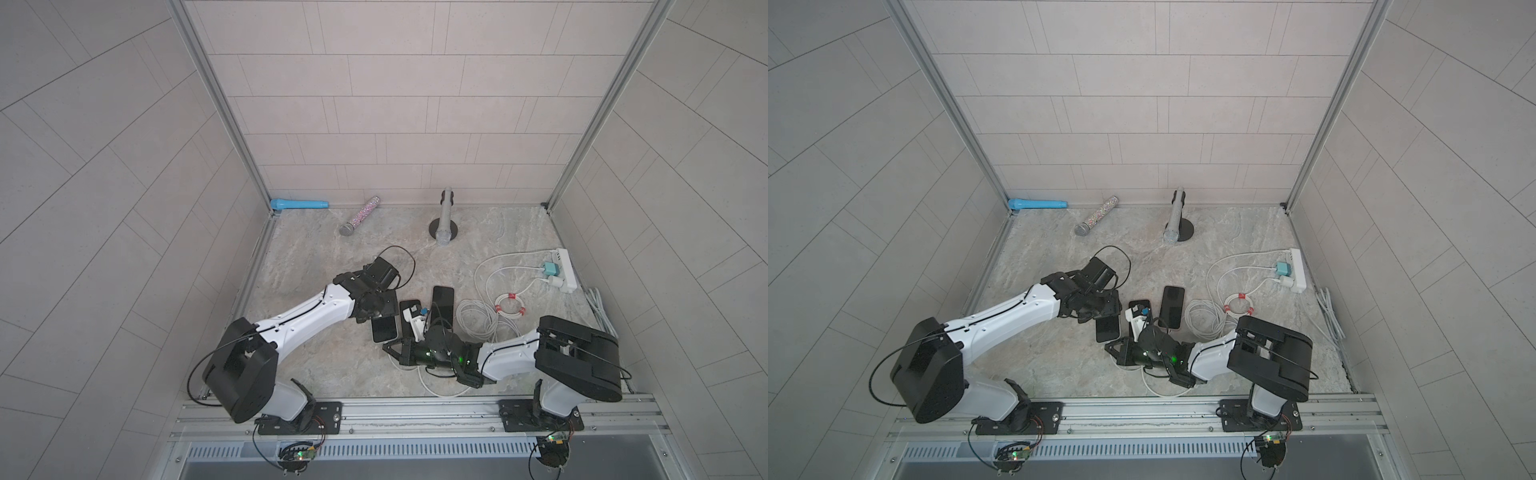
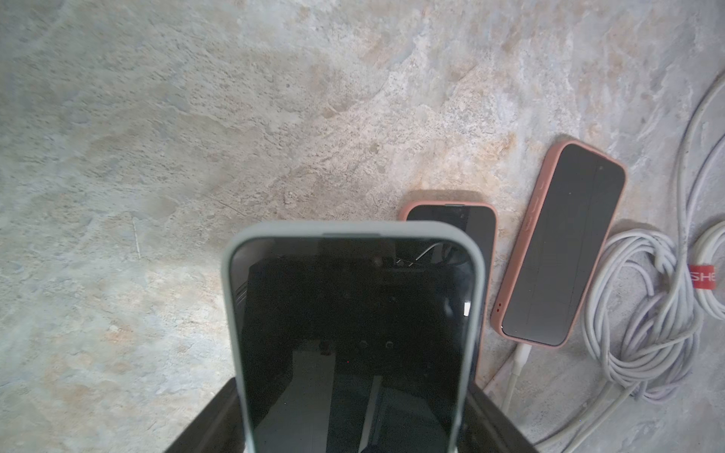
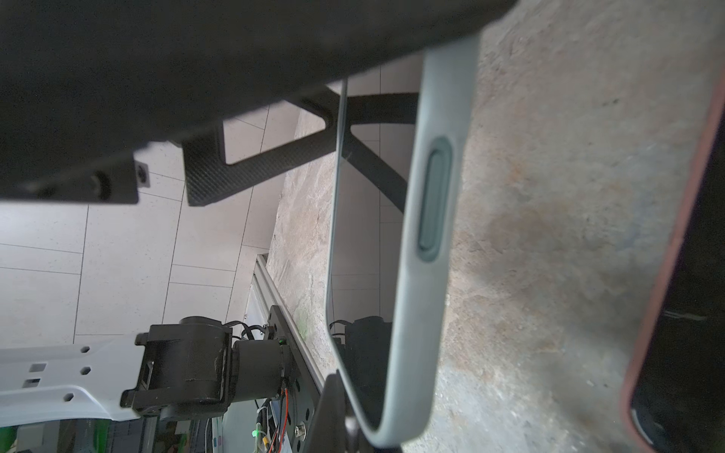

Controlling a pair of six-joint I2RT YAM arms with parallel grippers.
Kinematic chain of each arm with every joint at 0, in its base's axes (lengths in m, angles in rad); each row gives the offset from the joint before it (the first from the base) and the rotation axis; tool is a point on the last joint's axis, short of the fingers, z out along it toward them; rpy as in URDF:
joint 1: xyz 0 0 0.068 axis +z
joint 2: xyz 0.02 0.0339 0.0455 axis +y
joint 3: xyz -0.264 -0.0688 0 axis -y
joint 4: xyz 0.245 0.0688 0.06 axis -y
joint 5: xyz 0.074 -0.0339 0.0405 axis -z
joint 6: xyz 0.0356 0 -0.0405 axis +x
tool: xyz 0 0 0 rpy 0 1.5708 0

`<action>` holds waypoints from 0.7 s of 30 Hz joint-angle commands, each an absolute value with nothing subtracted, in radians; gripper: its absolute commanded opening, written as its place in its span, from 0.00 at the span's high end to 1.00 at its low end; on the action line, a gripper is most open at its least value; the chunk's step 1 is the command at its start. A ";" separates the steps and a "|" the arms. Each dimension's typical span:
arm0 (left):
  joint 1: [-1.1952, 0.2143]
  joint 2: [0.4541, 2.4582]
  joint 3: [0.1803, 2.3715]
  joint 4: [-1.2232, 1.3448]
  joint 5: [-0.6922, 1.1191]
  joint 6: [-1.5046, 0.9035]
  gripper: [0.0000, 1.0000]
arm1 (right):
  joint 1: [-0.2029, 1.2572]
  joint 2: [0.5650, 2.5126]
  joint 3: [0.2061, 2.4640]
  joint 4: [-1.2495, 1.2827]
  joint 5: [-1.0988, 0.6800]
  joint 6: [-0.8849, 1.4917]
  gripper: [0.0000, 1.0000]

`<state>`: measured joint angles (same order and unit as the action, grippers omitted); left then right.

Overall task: Unplug the charging cable from the phone
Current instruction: Remove the charging cable from the phone.

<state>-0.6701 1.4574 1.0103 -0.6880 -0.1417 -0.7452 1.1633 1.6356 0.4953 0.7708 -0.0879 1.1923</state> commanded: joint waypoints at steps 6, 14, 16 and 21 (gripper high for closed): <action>-0.664 1.500 1.084 -0.700 -0.209 -0.730 1.00 | 1.189 1.621 0.470 0.816 -0.078 1.196 1.00; -0.650 1.530 1.106 -0.706 -0.223 -0.730 1.00 | 1.193 1.612 0.457 0.819 -0.074 1.200 1.00; -0.648 1.534 1.105 -0.707 -0.227 -0.730 1.00 | 1.193 1.610 0.457 0.812 -0.074 1.200 1.00; -0.639 1.546 1.084 -0.706 -0.242 -0.694 1.00 | 1.193 1.619 0.466 0.795 -0.072 1.196 1.00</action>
<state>-0.6472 1.5375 1.0729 -0.7044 -0.2241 -0.7208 1.1893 1.6344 0.4686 0.7994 -0.0742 1.1976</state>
